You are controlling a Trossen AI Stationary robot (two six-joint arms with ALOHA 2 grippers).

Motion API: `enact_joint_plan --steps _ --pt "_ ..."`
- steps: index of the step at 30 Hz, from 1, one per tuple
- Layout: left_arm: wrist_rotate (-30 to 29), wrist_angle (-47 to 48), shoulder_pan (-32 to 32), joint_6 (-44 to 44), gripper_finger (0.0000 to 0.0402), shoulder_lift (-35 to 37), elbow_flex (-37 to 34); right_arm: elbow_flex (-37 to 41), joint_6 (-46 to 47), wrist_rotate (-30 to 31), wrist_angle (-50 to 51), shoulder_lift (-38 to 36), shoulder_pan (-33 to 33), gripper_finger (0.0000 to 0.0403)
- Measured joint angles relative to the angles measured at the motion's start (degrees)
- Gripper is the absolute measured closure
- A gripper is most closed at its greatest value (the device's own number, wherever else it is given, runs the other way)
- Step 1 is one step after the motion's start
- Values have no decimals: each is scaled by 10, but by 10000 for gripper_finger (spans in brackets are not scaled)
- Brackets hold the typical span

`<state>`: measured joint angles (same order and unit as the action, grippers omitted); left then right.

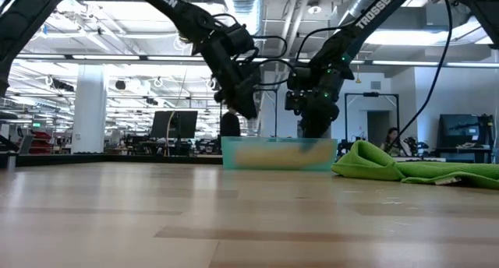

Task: Roll microfiber towels into tight, uniform cylinder then place into a basket
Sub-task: Put the rolled orange microfiber towel into the blue bin, then fold the green microfiber towel

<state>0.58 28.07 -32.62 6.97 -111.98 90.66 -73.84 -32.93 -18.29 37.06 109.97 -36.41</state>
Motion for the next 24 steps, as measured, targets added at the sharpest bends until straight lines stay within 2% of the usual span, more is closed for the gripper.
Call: enact_joint_plan --steps 5,10,13,17,24 --pt "0 9 2 5 275 0 14 0 14 37 2 0 1 273" --pt "0 26 2 5 275 0 14 0 20 38 19 0 0 191" --pt "-9 27 2 5 275 0 14 0 44 37 32 0 0 160" --pt "-13 20 2 5 275 0 14 0 48 36 50 -6 0 149" --pt "-21 28 2 13 275 8 14 0 59 33 62 -72 0 161"
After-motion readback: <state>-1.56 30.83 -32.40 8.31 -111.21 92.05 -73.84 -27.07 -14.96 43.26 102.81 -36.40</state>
